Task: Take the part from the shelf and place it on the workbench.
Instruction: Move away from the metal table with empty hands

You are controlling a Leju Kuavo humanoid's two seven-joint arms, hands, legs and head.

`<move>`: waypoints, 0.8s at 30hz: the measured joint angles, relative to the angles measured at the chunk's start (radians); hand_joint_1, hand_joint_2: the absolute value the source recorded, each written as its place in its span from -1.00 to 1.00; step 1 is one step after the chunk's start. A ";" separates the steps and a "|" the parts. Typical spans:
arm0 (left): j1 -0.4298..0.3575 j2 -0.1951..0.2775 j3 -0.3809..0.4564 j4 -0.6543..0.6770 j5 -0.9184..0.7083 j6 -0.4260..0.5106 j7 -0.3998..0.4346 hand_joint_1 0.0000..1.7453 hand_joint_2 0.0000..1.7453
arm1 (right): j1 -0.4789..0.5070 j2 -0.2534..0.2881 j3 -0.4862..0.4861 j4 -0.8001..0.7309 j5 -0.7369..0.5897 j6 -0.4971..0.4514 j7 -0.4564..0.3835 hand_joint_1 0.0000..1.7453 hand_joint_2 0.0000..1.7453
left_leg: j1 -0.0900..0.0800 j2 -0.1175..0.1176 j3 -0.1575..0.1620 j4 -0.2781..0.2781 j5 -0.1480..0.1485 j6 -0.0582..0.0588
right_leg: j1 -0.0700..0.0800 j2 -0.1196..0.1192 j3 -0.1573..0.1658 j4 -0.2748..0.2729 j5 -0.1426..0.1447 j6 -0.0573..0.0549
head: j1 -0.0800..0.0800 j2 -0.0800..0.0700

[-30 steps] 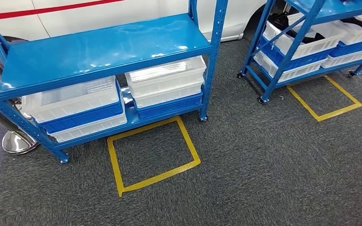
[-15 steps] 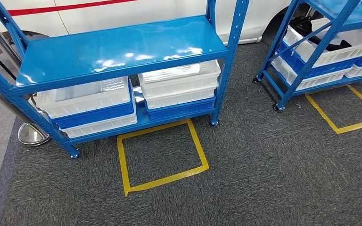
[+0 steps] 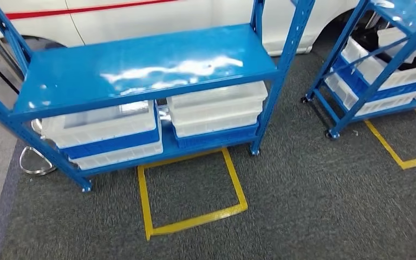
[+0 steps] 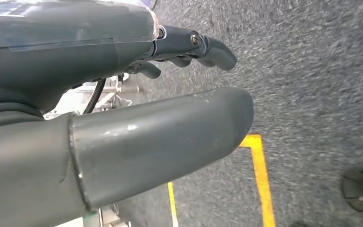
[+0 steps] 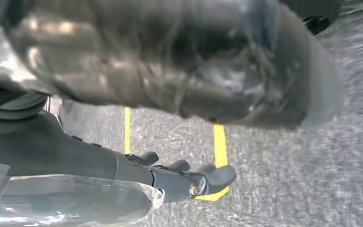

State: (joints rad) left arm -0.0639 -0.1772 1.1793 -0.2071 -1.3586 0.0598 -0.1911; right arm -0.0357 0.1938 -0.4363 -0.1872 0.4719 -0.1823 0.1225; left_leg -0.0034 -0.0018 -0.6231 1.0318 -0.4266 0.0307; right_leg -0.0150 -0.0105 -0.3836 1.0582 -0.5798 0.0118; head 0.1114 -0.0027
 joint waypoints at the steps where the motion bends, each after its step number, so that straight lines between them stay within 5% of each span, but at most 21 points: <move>1: 0.000 0.000 0.000 0.000 -0.001 -0.002 -0.002 -1.00 -1.00 | -0.002 0.000 0.000 0.000 -0.001 0.000 0.000 -1.00 -1.00 | 0.003 -0.002 0.024 -0.014 -0.010 0.006 | 0.000 0.002 -0.043 0.073 0.033 0.004 | 0.001 0.000; 3: 0.002 0.000 -0.003 0.000 -0.013 -0.009 -0.024 -1.00 -1.00 | -0.003 0.000 -0.003 -0.001 -0.012 -0.002 0.000 -1.00 -1.00 | 0.006 -0.004 0.073 -0.038 -0.033 0.015 | -0.001 0.007 -0.153 0.214 0.050 0.008 | 0.002 0.000; 4: 0.006 -0.001 -0.007 0.000 -0.023 -0.013 -0.042 -1.00 -1.00 | -0.002 0.000 -0.008 -0.001 -0.020 -0.003 -0.001 -1.00 -1.00 | 0.006 -0.006 0.098 -0.046 -0.048 0.017 | -0.001 0.008 -0.202 0.252 0.018 0.010 | 0.002 0.000; 7: 0.021 -0.002 -0.024 0.000 -0.041 -0.027 -0.083 -1.00 -1.00 | 0.004 0.000 -0.027 -0.001 -0.038 -0.008 -0.004 -1.00 -1.00 | 0.007 -0.018 0.179 -0.059 -0.101 0.016 | -0.001 0.009 -0.300 0.238 -0.116 0.015 | 0.002 0.000; 8: 0.027 -0.002 -0.026 0.000 -0.042 -0.031 -0.087 -1.00 -1.00 | 0.008 -0.001 -0.031 -0.001 -0.039 -0.009 -0.004 -1.00 -1.00 | 0.007 -0.022 0.206 -0.060 -0.122 0.014 | 0.000 0.009 -0.319 0.199 -0.116 0.013 | 0.002 0.000; 9: 0.033 -0.003 -0.027 0.000 -0.042 -0.034 -0.089 -1.00 -1.00 | 0.014 -0.001 -0.034 0.000 -0.039 -0.009 -0.004 -1.00 -1.00 | 0.007 -0.024 0.232 -0.061 -0.145 0.012 | 0.001 0.009 -0.333 0.145 -0.063 0.010 | 0.002 0.000; 11: 0.042 -0.005 -0.027 0.000 -0.042 -0.039 -0.088 -1.00 -1.00 | 0.026 -0.002 -0.042 0.002 -0.038 -0.010 -0.004 -1.00 -1.00 | 0.005 -0.026 0.276 -0.061 -0.190 0.004 | 0.007 0.010 -0.345 0.051 0.123 0.000 | 0.002 0.000; 12: 0.043 -0.005 -0.028 0.000 -0.042 -0.040 -0.086 -1.00 -1.00 | 0.026 -0.003 -0.045 0.004 -0.037 -0.010 -0.004 -1.00 -1.00 | 0.004 -0.026 0.295 -0.068 -0.207 -0.003 | 0.010 0.011 -0.343 0.029 0.189 -0.006 | 0.001 0.000; 13: 0.040 -0.005 -0.028 0.000 -0.042 -0.041 -0.085 -1.00 -1.00 | 0.025 -0.003 -0.047 0.004 -0.036 -0.010 -0.004 -1.00 -1.00 | 0.003 -0.027 0.312 -0.071 -0.214 -0.010 | 0.013 0.012 -0.335 0.023 0.211 -0.013 | 0.001 0.000; 14: 0.035 -0.004 -0.029 -0.001 -0.042 -0.042 -0.084 -1.00 -1.00 | 0.020 -0.002 -0.048 0.004 -0.036 -0.010 -0.004 -1.00 -1.00 | 0.002 -0.027 0.318 -0.061 -0.205 -0.017 | 0.013 0.014 -0.321 0.025 0.193 -0.021 | 0.001 0.000; 16: 0.024 0.000 -0.029 -0.002 -0.041 -0.042 -0.081 -1.00 -1.00 | 0.014 -0.002 -0.049 0.003 -0.035 -0.011 -0.004 -1.00 -1.00 | 0.004 -0.021 0.271 0.048 -0.148 -0.028 | 0.010 0.013 -0.281 0.006 0.167 -0.034 | 0.001 0.000; 18: 0.018 0.002 -0.029 -0.003 -0.041 -0.041 -0.076 -1.00 -1.00 | 0.011 -0.002 -0.051 0.003 -0.033 -0.011 -0.004 -1.00 -1.00 | 0.007 -0.012 0.164 0.201 -0.125 -0.036 | 0.005 0.011 -0.228 -0.018 0.143 -0.042 | 0.001 0.000; 20: 0.020 0.004 -0.029 -0.003 -0.041 -0.039 -0.070 -1.00 -1.00 | 0.009 -0.002 -0.052 0.003 -0.032 -0.010 -0.004 -1.00 -1.00 | 0.010 -0.008 0.070 0.266 -0.205 -0.043 | 0.002 0.013 -0.170 -0.039 0.116 -0.044 | 0.000 0.000; 22: 0.024 0.005 -0.029 -0.003 -0.041 -0.035 -0.065 -1.00 -1.00 | 0.009 -0.002 -0.054 0.003 -0.030 -0.010 -0.004 -1.00 -1.00 | 0.011 -0.006 0.007 0.244 -0.301 -0.044 | 0.001 0.017 -0.114 -0.054 0.084 -0.041 | 0.000 0.000; 23: 0.027 0.006 -0.029 -0.003 -0.041 -0.033 -0.064 -1.00 -1.00 | 0.010 -0.002 -0.055 0.003 -0.029 -0.010 -0.004 -1.00 -1.00 | 0.012 -0.006 -0.016 0.212 -0.318 -0.044 | 0.001 0.019 -0.090 -0.058 0.067 -0.039 | 0.000 0.000; 24: 0.030 0.006 -0.029 -0.003 -0.042 -0.031 -0.063 -1.00 -1.00 | 0.012 -0.002 -0.057 0.003 -0.027 -0.010 -0.004 -1.00 -1.00 | 0.012 -0.005 -0.036 0.167 -0.288 -0.040 | 0.001 0.019 -0.070 -0.059 0.049 -0.036 | 0.000 0.000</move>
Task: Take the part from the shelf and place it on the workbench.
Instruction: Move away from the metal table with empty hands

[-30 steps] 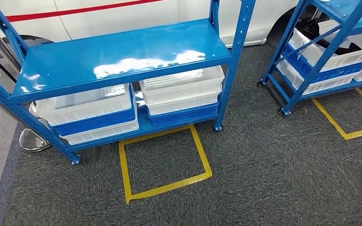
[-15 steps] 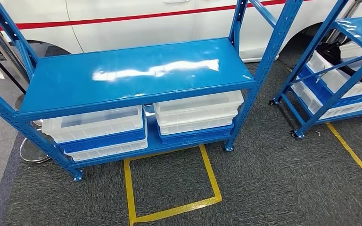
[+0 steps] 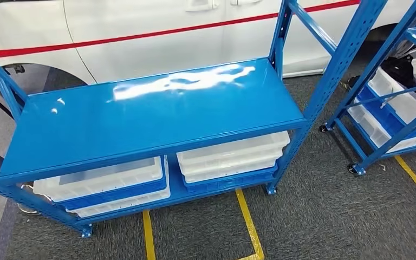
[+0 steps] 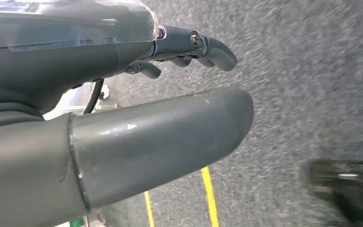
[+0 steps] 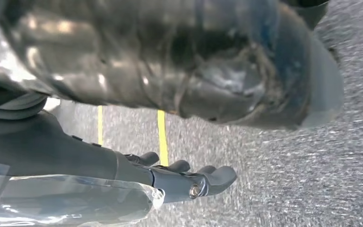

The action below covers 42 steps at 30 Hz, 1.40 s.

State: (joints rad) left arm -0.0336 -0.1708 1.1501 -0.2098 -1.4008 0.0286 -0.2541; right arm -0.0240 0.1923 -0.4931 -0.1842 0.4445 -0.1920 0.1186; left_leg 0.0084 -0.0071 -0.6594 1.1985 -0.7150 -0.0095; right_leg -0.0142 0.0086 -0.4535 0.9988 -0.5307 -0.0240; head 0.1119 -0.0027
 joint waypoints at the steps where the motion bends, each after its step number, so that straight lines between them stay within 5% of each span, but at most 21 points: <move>1: 0.004 0.001 0.000 0.000 -0.002 0.001 0.001 -1.00 -1.00 | 0.002 0.000 -0.001 0.001 0.001 0.000 0.000 -1.00 -1.00 | -0.001 0.001 -0.020 -0.051 0.087 0.005 | 0.001 0.000 0.016 0.002 -0.018 0.003 | 0.000 0.000; 3: 0.010 0.003 0.000 0.000 -0.007 0.003 0.002 -1.00 -1.00 | 0.003 0.001 -0.003 0.003 0.003 0.000 0.000 -1.00 -1.00 | -0.006 0.001 -0.045 -0.125 0.285 0.018 | 0.006 0.004 0.034 0.012 -0.057 0.013 | 0.000 0.000; 4: 0.010 0.004 0.000 0.000 -0.009 0.003 0.002 -1.00 -1.00 | 0.001 0.001 -0.004 0.004 0.004 0.000 0.001 -1.00 -1.00 | -0.009 0.000 -0.052 -0.136 0.345 0.023 | 0.007 0.007 0.041 0.016 -0.073 0.019 | 0.000 0.000; 5: 0.007 0.004 -0.001 0.000 -0.010 0.004 0.003 -1.00 -1.00 | -0.002 0.001 -0.004 0.004 0.005 0.000 0.000 -1.00 -1.00 | -0.010 -0.001 -0.051 -0.134 0.356 0.029 | 0.009 0.008 0.048 0.015 -0.087 0.026 | 0.000 0.000; 8: -0.001 0.004 -0.002 0.000 -0.011 0.005 0.002 -1.00 -1.00 | -0.009 0.001 -0.006 0.003 0.005 0.000 0.000 -1.00 -1.00 | -0.006 -0.002 -0.037 -0.138 0.337 0.050 | 0.005 0.002 0.047 0.048 -0.127 0.043 | 0.000 0.000; 11: -0.006 0.005 -0.003 0.000 -0.011 0.005 0.002 -1.00 -1.00 | -0.011 0.001 -0.009 0.003 0.005 0.000 0.000 -1.00 -1.00 | -0.008 -0.001 -0.014 -0.143 0.316 0.062 | 0.002 -0.002 -0.061 0.236 -0.204 0.052 | 0.000 0.000; 13: -0.007 0.005 -0.003 0.000 -0.011 0.006 0.003 -1.00 -1.00 | -0.011 0.001 -0.011 0.003 0.005 0.000 0.000 -1.00 -1.00 | -0.011 -0.002 0.003 -0.143 0.303 0.063 | 0.002 -0.003 -0.123 0.301 -0.190 0.052 | 0.001 0.000; 16: -0.007 0.004 -0.003 0.000 -0.011 0.006 0.007 -1.00 -1.00 | -0.009 0.001 -0.012 0.003 0.005 0.000 0.000 -1.00 -1.00 | -0.015 -0.008 0.028 -0.144 0.287 0.061 | 0.008 -0.003 -0.104 0.158 -0.052 0.035 | 0.001 0.000; 18: -0.007 0.003 -0.003 0.001 -0.010 0.006 0.011 -1.00 -1.00 | -0.008 0.000 -0.014 0.003 0.005 0.000 0.000 -1.00 -1.00 | -0.016 -0.010 0.034 -0.143 0.281 0.054 | 0.017 -0.003 -0.083 0.068 -0.001 0.021 | 0.001 0.000; 22: -0.008 0.003 -0.003 0.001 -0.009 0.005 0.015 -1.00 -1.00 | -0.011 0.001 -0.016 0.003 0.006 0.000 0.000 -1.00 -1.00 | -0.016 -0.009 0.035 -0.146 0.280 0.032 | 0.014 -0.006 -0.078 0.034 0.018 0.006 | 0.002 0.000; 24: -0.008 0.005 -0.003 0.001 -0.009 0.004 0.016 -1.00 -1.00 | -0.012 0.002 -0.016 0.003 0.006 0.001 0.000 -1.00 -1.00 | -0.015 -0.007 0.016 -0.093 0.234 0.020 | 0.005 -0.012 -0.074 0.019 0.032 -0.004 | 0.002 0.000; 26: -0.008 0.006 -0.003 0.001 -0.009 0.003 0.019 -1.00 -1.00 | -0.011 0.004 -0.016 0.003 0.006 0.001 0.000 -1.00 -1.00 | -0.007 -0.004 -0.028 0.026 0.162 0.009 | 0.005 -0.016 -0.081 0.019 0.037 -0.007 | 0.002 0.000; 28: -0.008 0.006 -0.003 0.001 -0.008 0.003 0.020 -1.00 -1.00 | -0.009 0.005 -0.016 0.003 0.006 0.002 0.000 -1.00 -1.00 | 0.001 -0.001 -0.049 0.105 0.132 0.000 | 0.004 -0.019 -0.091 0.026 0.039 -0.006 | 0.002 0.000; 29: -0.007 0.007 -0.003 0.001 -0.008 0.003 0.021 -1.00 -1.00 | -0.009 0.006 -0.016 0.003 0.006 0.002 0.000 -1.00 -1.00 | 0.004 0.000 -0.032 0.089 0.144 -0.004 | 0.003 -0.020 -0.095 0.030 0.039 -0.004 | 0.001 0.000; 33: -0.010 0.010 -0.003 0.001 -0.008 0.004 0.021 -1.00 -1.00 | -0.011 0.008 -0.016 0.003 0.006 0.001 0.000 -1.00 -1.00 | 0.005 0.001 0.107 -0.146 0.216 0.000 | 0.000 -0.020 -0.104 0.042 0.038 0.014 | 0.002 0.000; 37: -0.011 0.010 -0.003 0.001 -0.002 0.006 0.021 -1.00 -1.00 | -0.014 0.010 -0.017 0.003 0.006 0.001 0.000 -1.00 -1.00 | -0.002 -0.001 0.114 -0.168 0.221 0.021 | 0.002 -0.018 -0.103 0.036 0.045 0.037 | 0.002 0.000; 42: -0.011 0.010 -0.003 0.001 0.000 0.007 0.021 -1.00 -1.00 | -0.014 0.010 -0.017 0.003 0.006 0.001 -0.001 -1.00 -1.00 | 0.002 0.000 0.117 -0.177 0.229 0.033 | 0.000 -0.017 -0.104 0.042 0.042 0.043 | 0.002 0.000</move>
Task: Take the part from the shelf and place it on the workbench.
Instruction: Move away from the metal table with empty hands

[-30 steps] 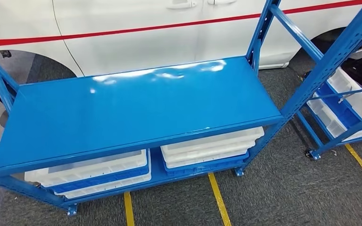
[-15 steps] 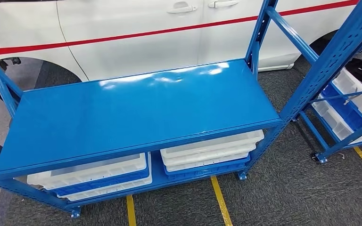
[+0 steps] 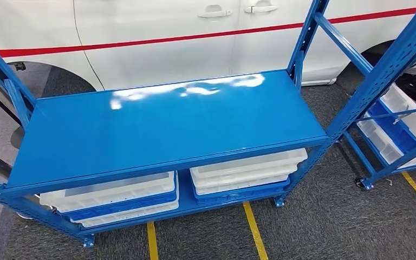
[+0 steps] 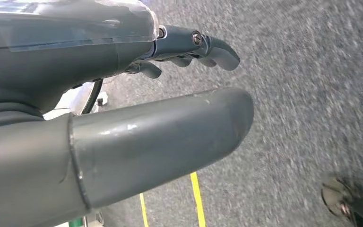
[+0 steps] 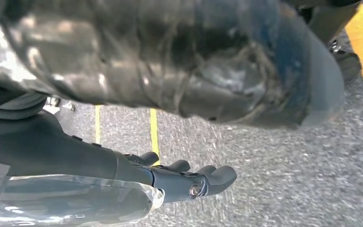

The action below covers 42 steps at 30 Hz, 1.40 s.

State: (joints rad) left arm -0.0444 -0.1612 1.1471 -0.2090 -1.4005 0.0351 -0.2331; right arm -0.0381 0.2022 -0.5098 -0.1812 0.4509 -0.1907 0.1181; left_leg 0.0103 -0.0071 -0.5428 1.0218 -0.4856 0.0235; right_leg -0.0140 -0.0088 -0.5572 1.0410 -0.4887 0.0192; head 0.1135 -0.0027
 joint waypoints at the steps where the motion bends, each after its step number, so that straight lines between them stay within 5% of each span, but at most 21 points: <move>1: 0.000 0.001 0.000 0.000 0.000 0.000 0.000 -1.00 -1.00 | 0.001 0.000 0.000 0.000 0.000 0.000 0.000 -1.00 -1.00 | 0.001 0.001 -0.002 -0.004 0.006 0.007 | -0.001 0.001 -0.029 0.068 -0.040 0.003 | 0.000 0.000; 4: 0.001 0.004 0.002 0.000 0.001 0.001 0.000 -1.00 -1.00 | 0.003 0.000 -0.002 0.000 -0.002 -0.002 -0.001 -1.00 0.50 | -0.003 0.004 -0.012 -0.005 0.016 0.021 | -0.002 0.005 -0.108 0.255 -0.130 0.008 | 0.000 0.000; 5: 0.001 0.004 0.003 0.000 0.001 0.001 -0.001 -1.00 -1.00 | 0.004 0.000 -0.002 0.000 -0.002 -0.005 0.001 -1.00 1.00 | -0.003 0.003 -0.012 -0.004 0.016 0.020 | -0.002 0.005 -0.087 0.218 -0.102 0.006 | 0.000 0.000; 8: 0.000 0.006 0.005 0.000 -0.005 0.000 -0.001 -1.00 -1.00 | 0.002 0.003 -0.004 0.000 0.001 -0.015 0.027 -1.00 1.00 | -0.010 0.002 -0.013 0.007 0.010 0.016 | -0.004 0.007 0.004 0.034 -0.026 0.006 | 0.000 0.000; 11: -0.001 0.008 0.005 0.000 -0.010 0.000 0.000 -1.00 -1.00 | 0.001 0.007 -0.007 0.000 0.003 -0.019 0.042 -1.00 -0.50 | -0.018 0.001 -0.017 0.012 0.007 0.011 | -0.003 0.011 0.017 -0.004 -0.019 -0.004 | -0.001 0.000; 12: 0.000 0.008 0.005 0.000 -0.010 0.003 0.001 -1.00 -0.50 | 0.001 0.008 -0.008 0.000 0.003 -0.021 0.041 -1.00 -1.00 | -0.017 0.001 -0.016 0.011 0.008 0.009 | -0.001 0.011 0.017 -0.003 -0.018 -0.005 | 0.000 0.000; 13: 0.000 0.008 0.006 0.000 -0.007 0.008 0.003 -1.00 0.00 | 0.001 0.009 -0.009 0.000 0.003 -0.025 0.039 -1.00 -1.00 | -0.016 0.001 -0.016 0.010 0.009 0.006 | 0.001 0.011 0.017 -0.003 -0.018 -0.007 | 0.000 0.000; 15: 0.000 0.008 0.008 0.000 0.001 0.021 0.009 -1.00 1.00 | 0.001 0.009 -0.012 0.000 0.003 -0.033 0.035 -1.00 0.00 | -0.014 0.001 -0.015 0.008 0.011 0.003 | 0.003 0.011 0.016 -0.003 -0.017 -0.010 | 0.000 0.000; 17: -0.001 0.008 0.010 0.000 0.006 0.030 0.015 -1.00 1.00 | 0.001 0.009 -0.016 0.000 0.003 -0.037 0.035 -1.00 1.00 | -0.013 0.001 -0.014 0.007 0.013 0.000 | 0.004 0.012 0.015 -0.002 -0.017 -0.013 | 0.000 0.000; 42: -0.004 0.008 0.015 0.000 0.006 0.057 0.062 -1.00 1.00 | -0.003 0.006 -0.021 -0.001 0.050 -0.040 0.090 -1.00 1.00 | -0.011 0.001 -0.015 0.005 0.013 -0.003 | 0.007 0.011 0.015 -0.002 -0.017 -0.015 | 0.000 0.000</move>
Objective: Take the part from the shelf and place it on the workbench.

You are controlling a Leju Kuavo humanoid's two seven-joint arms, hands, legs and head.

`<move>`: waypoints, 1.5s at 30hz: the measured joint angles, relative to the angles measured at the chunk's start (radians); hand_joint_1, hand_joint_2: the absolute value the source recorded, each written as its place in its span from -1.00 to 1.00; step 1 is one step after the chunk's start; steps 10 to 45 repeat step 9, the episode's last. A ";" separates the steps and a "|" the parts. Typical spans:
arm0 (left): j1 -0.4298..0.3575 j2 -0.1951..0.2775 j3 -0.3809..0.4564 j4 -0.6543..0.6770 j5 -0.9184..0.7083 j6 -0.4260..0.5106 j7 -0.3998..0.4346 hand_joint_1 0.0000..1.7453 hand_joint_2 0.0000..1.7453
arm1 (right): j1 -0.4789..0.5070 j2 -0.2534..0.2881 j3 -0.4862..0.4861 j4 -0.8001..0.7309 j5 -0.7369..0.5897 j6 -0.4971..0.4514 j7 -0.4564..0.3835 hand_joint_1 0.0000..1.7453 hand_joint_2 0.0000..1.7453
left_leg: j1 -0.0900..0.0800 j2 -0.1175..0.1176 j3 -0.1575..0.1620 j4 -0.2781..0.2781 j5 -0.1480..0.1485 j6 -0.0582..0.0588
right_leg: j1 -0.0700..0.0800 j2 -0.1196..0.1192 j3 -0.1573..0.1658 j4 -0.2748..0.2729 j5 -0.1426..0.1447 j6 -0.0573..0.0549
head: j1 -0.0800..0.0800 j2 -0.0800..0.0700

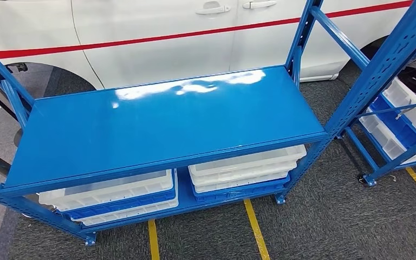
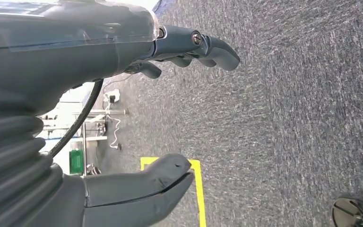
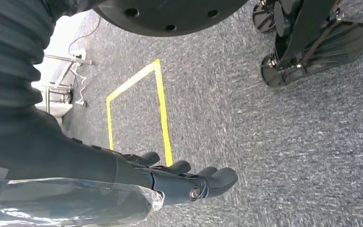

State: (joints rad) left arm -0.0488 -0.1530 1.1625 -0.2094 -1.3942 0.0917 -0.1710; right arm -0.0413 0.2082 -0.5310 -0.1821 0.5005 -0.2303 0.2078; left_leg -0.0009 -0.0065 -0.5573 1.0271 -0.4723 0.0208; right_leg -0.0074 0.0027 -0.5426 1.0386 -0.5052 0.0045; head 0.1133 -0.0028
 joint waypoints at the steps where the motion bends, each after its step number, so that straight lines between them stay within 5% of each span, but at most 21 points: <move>1: -0.001 0.000 0.001 0.000 0.001 0.001 0.000 -1.00 1.00 | 0.000 0.000 0.000 0.000 0.004 -0.001 0.000 -1.00 1.00 | 0.000 0.000 0.000 0.000 0.000 0.000 | 0.000 0.000 0.000 0.000 0.000 0.000 | 0.000 0.000; 45: -0.005 0.000 0.011 0.000 0.000 0.003 0.002 -1.00 1.00 | 0.000 0.000 0.000 -0.001 0.012 -0.006 0.000 -1.00 1.00 | 0.000 0.000 0.000 0.000 0.000 0.000 | 0.000 0.000 0.000 0.000 0.000 0.000 | 0.000 0.000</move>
